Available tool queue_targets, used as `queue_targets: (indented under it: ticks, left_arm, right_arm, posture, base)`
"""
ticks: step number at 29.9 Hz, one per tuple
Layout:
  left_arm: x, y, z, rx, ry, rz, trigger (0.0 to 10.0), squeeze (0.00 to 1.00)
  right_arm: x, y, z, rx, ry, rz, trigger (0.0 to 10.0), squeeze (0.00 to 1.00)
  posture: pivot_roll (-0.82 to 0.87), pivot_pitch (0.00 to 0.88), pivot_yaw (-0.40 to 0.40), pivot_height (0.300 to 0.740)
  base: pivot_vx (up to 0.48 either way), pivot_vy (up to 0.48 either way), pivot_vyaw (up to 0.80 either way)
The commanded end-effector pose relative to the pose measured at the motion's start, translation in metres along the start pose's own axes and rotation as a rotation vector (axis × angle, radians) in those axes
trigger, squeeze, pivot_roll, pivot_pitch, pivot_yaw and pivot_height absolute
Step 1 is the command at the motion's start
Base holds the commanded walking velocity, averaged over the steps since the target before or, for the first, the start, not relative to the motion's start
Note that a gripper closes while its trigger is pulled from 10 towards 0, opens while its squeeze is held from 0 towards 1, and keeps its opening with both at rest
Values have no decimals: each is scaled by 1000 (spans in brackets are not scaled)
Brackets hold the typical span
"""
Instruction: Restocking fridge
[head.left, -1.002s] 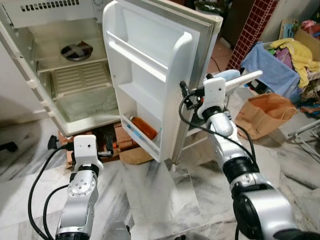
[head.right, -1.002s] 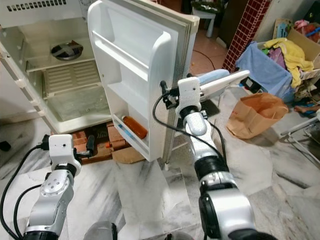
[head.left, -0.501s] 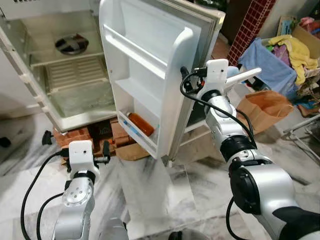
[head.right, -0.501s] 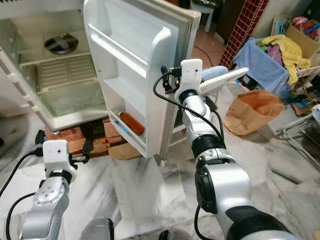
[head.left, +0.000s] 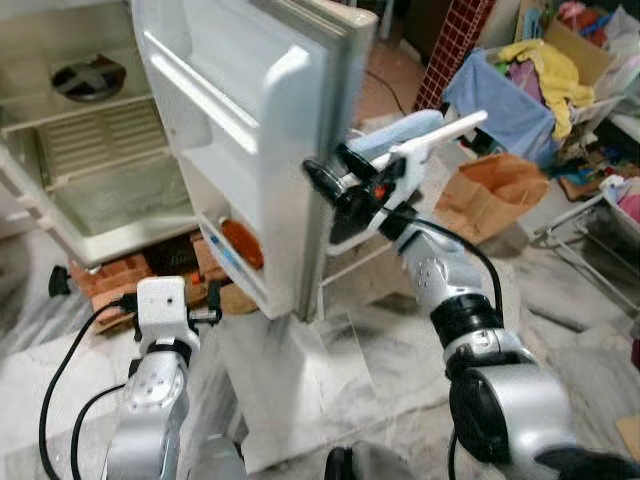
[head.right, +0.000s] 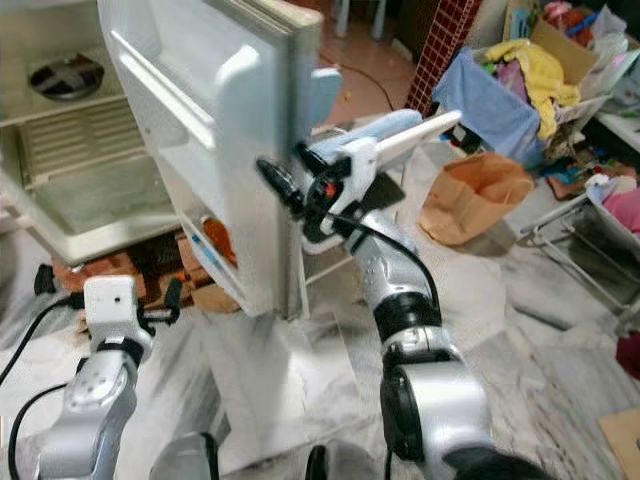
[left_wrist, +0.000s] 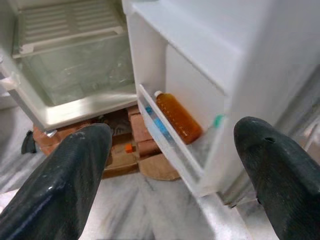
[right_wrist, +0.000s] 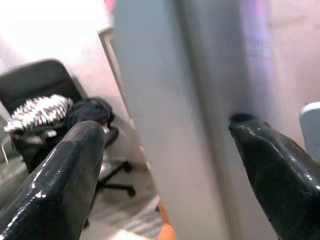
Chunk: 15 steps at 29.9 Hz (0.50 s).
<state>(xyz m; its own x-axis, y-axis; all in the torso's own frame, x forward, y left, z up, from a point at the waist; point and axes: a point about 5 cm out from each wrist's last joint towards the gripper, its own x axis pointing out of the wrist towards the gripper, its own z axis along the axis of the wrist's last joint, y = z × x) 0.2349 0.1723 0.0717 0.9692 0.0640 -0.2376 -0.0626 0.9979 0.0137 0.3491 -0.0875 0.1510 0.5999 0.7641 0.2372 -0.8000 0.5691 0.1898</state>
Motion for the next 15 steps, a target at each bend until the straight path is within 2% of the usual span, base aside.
queue_targets:
  ticks: [1, 2, 3, 4, 5, 7, 9, 11, 15]
  left_arm:
    - [-4, -8, 0, -76, -2, -107, 10000, 0]
    - [-4, -12, 2, -59, -13, -130, 10000, 0]
    - [-4, -12, 2, -59, -13, -130, 10000, 0]
    - [-4, -15, 3, -25, -26, -145, 10000, 0]
    - [-2, -22, 2, 37, -32, -153, 10000, 0]
    - [0, -25, 0, 44, -28, -151, 10000, 0]
    - [2, -26, 0, 37, -29, -136, 10000, 0]
    - [2, -26, 0, 31, -29, -132, 10000, 0]
    - [3, -26, -1, 34, -29, -131, 10000, 0]
  right_arm:
    - [-29, -20, -6, -102, 35, -185, 10000, 0]
    - [-38, -25, -8, -96, 36, -238, 10000, 0]
    - [-38, -25, -8, -96, 36, -238, 10000, 0]
    - [-48, -29, -10, -80, 33, -287, 10000, 0]
    - [-70, -32, -18, -90, 50, -354, 10000, 0]
    - [-87, -29, -29, -127, 93, -386, 10000, 0]
    - [-103, -19, -39, -147, 143, -390, 10000, 0]
    - [-112, -6, -48, -157, 193, -367, 10000, 0]
    - [-114, 4, -56, -161, 206, -373, 10000, 0]
  posture:
    - [137, 109, -56, 740]
    - [134, 105, -55, 740]
    - [134, 105, -55, 740]
    - [127, 95, -55, 740]
    - [113, 78, -51, 740]
    - [102, 69, -48, 740]
    - [93, 58, -45, 740]
    - [89, 50, -44, 740]
    - [84, 31, -38, 740]
  base:
    - [0, 0, 0]
    - [0, 0, 0]
    - [0, 0, 0]
    - [0, 0, 0]
    - [0, 0, 0]
    - [0, 0, 0]
    - [0, 0, 0]
    - [0, 0, 0]
    - [0, 0, 0]
